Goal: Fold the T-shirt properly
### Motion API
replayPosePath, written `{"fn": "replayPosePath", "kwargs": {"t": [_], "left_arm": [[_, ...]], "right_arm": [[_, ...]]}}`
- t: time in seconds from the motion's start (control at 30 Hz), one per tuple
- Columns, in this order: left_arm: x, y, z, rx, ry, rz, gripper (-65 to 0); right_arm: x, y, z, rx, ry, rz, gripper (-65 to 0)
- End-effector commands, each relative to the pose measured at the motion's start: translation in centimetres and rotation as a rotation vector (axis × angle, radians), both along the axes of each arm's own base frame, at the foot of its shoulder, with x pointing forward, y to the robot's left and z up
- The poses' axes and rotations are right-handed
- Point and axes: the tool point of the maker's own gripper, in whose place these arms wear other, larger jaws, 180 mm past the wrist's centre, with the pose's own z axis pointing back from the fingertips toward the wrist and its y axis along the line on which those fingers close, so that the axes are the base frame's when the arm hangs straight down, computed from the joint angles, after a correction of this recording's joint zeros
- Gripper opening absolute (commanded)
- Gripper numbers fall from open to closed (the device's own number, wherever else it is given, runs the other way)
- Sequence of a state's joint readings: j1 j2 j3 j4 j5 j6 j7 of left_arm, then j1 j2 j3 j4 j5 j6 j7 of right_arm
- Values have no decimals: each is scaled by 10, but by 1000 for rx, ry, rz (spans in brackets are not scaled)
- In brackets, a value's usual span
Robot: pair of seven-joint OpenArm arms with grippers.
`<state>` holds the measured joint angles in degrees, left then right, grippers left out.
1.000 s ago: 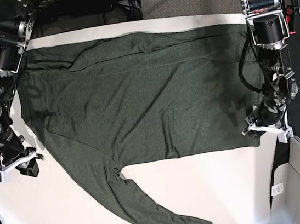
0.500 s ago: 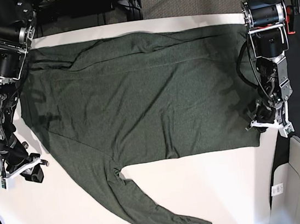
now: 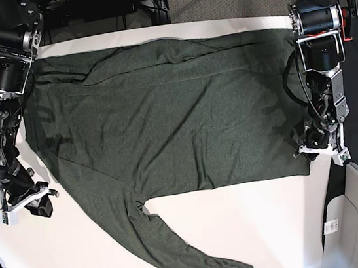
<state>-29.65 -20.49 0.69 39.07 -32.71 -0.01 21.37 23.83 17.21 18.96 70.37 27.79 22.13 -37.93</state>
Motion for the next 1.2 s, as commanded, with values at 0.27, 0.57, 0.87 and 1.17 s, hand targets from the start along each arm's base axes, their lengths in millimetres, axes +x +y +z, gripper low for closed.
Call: {"fn": "replayPosePath", "kwargs": {"t": [0.27,0.57,0.87,1.17], "left_arm": [[-2,-38,4,-39,-6,-78,-347],[0,-61,0,-23,-1,-141,-569],[5,-50,46,52,-116,-175,-650],[1,-65,74,72,-171,-231,-650]], "right_arm": [[11,-5,30,-9,-82,-2,-483],[11,-5,30,-9,-82,-2,-483],[10,-8,22,-22,-59,-9,-482],[33,7,-1,-152,56,17,-351]]}}
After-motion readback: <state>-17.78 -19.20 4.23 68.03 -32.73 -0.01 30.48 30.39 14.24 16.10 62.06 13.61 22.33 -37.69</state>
